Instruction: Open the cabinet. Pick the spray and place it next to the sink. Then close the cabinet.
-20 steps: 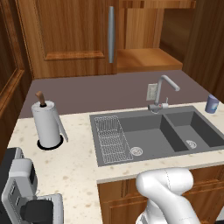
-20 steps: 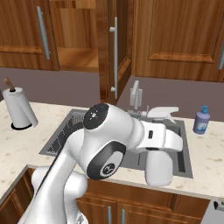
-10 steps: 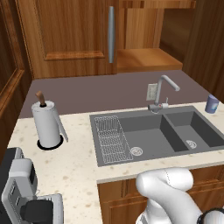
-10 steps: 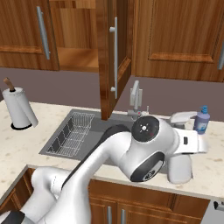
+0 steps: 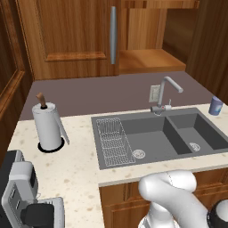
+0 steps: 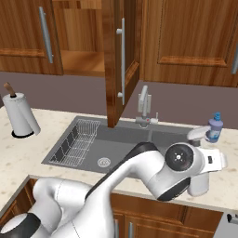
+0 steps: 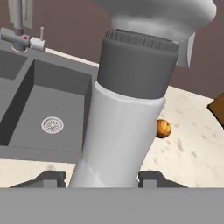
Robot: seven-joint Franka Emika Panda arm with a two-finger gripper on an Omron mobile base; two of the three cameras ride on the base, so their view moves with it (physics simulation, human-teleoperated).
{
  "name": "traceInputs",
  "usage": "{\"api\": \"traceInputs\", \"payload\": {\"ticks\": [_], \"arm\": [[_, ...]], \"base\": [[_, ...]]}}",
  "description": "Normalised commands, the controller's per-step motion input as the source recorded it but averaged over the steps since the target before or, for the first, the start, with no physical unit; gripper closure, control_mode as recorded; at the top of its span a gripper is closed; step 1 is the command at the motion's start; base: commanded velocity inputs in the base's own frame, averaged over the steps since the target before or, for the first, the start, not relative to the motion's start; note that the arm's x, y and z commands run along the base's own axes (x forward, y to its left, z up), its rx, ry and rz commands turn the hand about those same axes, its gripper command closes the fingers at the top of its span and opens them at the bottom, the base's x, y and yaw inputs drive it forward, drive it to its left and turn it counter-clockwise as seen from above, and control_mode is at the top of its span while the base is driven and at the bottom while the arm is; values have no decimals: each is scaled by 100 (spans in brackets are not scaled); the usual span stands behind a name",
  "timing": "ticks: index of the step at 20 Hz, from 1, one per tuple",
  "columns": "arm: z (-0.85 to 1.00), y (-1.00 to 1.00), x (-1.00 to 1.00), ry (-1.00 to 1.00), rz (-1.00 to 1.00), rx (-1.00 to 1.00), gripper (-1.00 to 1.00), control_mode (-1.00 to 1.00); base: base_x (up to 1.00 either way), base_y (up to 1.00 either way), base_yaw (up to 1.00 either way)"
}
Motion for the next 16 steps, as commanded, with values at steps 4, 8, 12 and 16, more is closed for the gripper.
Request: {"api": "traceInputs", "payload": {"ticks": [4, 8, 12, 16], "arm": [[-27, -43, 30, -3, 9, 0, 100, -100], [-8, -49, 34, -2, 5, 0, 100, -100], [-8, -45, 34, -2, 5, 1, 100, -100], [-41, -21, 21, -1, 6, 2, 100, -100]], "base": [[0, 0, 0], [0, 0, 0], [0, 0, 0], [0, 0, 0]]}}
